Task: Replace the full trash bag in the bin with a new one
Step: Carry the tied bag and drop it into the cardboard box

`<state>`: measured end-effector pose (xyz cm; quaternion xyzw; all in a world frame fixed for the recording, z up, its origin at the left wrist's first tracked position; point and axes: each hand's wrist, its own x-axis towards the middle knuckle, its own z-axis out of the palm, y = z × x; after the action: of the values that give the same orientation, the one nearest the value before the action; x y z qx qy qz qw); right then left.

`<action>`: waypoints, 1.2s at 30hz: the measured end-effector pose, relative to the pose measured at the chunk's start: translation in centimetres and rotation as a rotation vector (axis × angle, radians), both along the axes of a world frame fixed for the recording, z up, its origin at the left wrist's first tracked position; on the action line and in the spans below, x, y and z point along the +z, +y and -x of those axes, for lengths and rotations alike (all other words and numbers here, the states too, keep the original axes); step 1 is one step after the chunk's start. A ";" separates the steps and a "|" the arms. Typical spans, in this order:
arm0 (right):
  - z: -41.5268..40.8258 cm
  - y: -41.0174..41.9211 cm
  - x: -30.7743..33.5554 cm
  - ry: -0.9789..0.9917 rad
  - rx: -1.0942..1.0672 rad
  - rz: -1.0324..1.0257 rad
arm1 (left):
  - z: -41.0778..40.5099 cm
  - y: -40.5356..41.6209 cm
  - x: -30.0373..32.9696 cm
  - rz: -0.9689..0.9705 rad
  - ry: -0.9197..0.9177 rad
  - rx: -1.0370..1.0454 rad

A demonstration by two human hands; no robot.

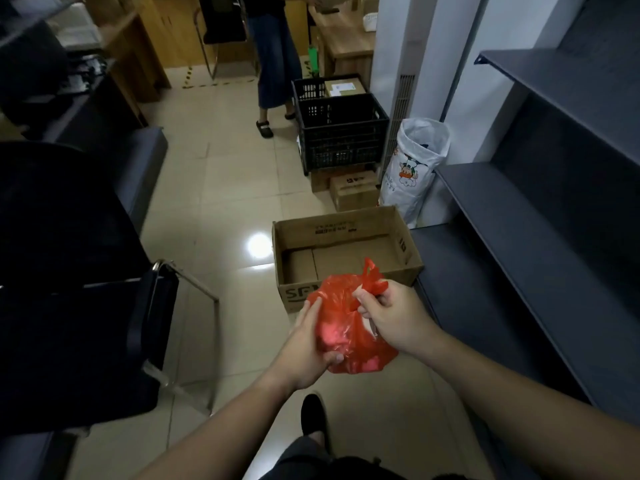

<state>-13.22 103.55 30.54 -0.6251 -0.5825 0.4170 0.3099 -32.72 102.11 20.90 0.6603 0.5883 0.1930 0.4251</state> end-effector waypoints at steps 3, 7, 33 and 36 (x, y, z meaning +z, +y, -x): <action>0.5 7.7 -0.6 -0.009 -0.008 0.003 | 0.7 8.5 0.1 0.006 0.018 -0.055; 0.9 16.6 -1.2 -0.063 -0.011 0.021 | 1.0 18.3 -0.4 0.063 0.033 -0.082; -0.8 58.7 -44.9 -0.172 0.081 0.454 | -4.7 58.1 -44.2 0.410 0.040 0.213; -0.6 60.7 -52.0 -0.190 0.066 0.513 | -4.7 59.0 -51.1 0.468 0.038 0.213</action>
<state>-12.60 164.27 -21.43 -0.7001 -0.5044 0.5002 0.0719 -27.98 161.13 -30.19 0.4819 0.6911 0.0829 0.5323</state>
